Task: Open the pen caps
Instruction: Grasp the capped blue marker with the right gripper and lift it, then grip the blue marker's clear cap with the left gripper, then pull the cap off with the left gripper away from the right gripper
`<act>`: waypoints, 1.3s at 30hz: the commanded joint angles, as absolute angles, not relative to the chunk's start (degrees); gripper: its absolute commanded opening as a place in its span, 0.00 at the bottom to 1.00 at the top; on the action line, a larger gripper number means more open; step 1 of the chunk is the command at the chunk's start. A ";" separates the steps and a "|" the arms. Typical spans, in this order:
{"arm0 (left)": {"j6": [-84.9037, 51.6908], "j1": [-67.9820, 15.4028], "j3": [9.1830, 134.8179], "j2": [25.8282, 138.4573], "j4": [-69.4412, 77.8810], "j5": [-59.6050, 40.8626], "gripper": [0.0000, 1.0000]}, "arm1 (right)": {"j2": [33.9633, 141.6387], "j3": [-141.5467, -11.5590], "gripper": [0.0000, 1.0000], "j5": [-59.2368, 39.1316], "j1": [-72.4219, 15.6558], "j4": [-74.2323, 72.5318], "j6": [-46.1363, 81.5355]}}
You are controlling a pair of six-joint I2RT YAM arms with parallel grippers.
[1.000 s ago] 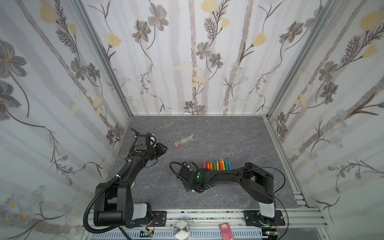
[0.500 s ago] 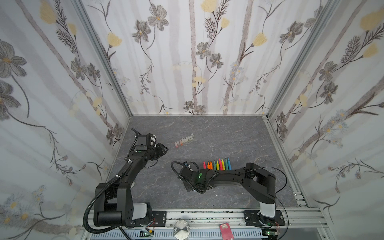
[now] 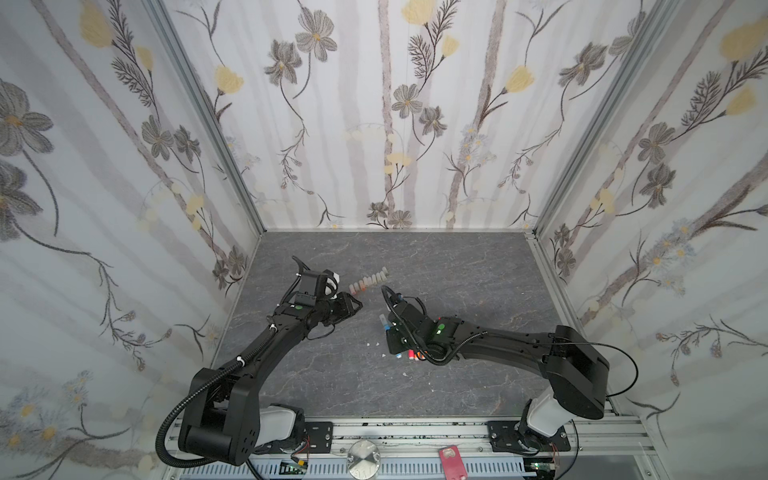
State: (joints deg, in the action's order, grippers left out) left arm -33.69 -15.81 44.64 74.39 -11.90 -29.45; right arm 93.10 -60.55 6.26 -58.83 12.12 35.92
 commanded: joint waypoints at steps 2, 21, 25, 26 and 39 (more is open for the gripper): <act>-38.90 -19.16 44.79 74.76 -6.13 -30.27 0.41 | 89.99 -59.25 0.00 3.07 -56.35 9.12 35.40; -43.42 -25.84 46.66 78.22 -0.67 -29.09 0.42 | 89.54 -59.05 0.00 -1.78 -54.14 4.71 36.37; -43.94 -26.62 47.06 79.13 0.34 -28.90 0.42 | 89.86 -59.28 0.00 -2.77 -53.99 3.98 36.43; -43.95 -26.77 47.26 79.48 0.46 -28.84 0.42 | 89.97 -59.37 0.00 -3.12 -53.98 3.86 36.45; -44.64 -27.25 47.70 81.45 2.63 -28.82 0.25 | 90.11 -59.07 0.00 -3.48 -53.99 3.23 36.62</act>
State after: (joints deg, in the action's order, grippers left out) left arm -43.99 -27.18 47.13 81.06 0.23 -28.56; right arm 90.08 -59.00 -3.95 -53.98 4.97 36.18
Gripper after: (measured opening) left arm 0.257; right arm 0.081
